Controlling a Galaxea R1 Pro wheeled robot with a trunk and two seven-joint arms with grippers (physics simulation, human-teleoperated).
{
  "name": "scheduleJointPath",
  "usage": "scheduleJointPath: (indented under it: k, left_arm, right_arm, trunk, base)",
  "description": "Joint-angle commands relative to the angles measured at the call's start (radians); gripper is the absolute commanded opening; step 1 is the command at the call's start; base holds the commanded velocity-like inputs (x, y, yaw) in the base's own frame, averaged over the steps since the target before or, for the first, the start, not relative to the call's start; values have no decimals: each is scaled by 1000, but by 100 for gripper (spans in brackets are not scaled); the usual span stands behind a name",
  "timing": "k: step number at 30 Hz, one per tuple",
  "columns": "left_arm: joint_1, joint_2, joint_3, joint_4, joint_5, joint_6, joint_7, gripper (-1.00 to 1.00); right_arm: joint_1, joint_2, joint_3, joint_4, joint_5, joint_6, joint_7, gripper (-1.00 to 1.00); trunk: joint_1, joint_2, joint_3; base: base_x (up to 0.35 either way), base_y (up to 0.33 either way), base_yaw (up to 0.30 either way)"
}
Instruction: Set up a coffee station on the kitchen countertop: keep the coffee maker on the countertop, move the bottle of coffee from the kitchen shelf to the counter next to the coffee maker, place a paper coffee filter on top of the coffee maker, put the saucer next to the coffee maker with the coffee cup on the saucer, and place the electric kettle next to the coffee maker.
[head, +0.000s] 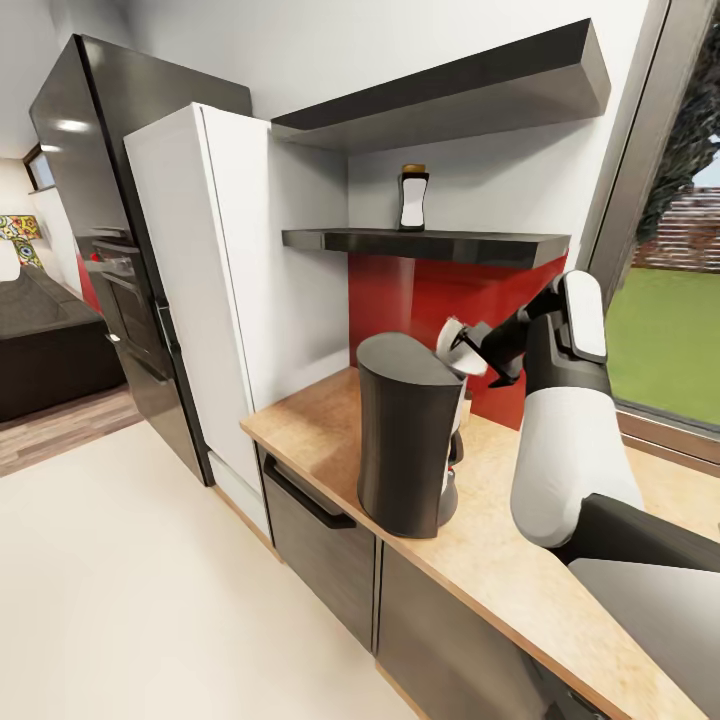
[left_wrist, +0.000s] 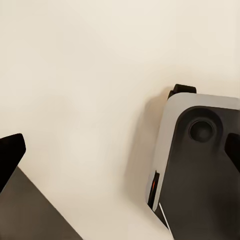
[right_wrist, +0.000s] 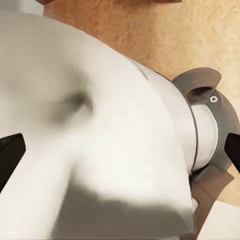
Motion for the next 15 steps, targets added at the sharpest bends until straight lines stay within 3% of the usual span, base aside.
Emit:
scheduleJointPath:
  k: [1,15]
  left_arm:
    - [-1,0,4,1,2,-4,0,100]
    - [-1,0,4,3,3,-5,-1,100]
  right_arm:
    - [-1,0,-3,-1,-8,10,-9,100]
    - [-1,-3,-3,-7,-8,9,-6,100]
  trunk:
    - [1,-2,-2]
    - [1,-2,-2]
  base:
    - [0,0,0]
    - [0,0,0]
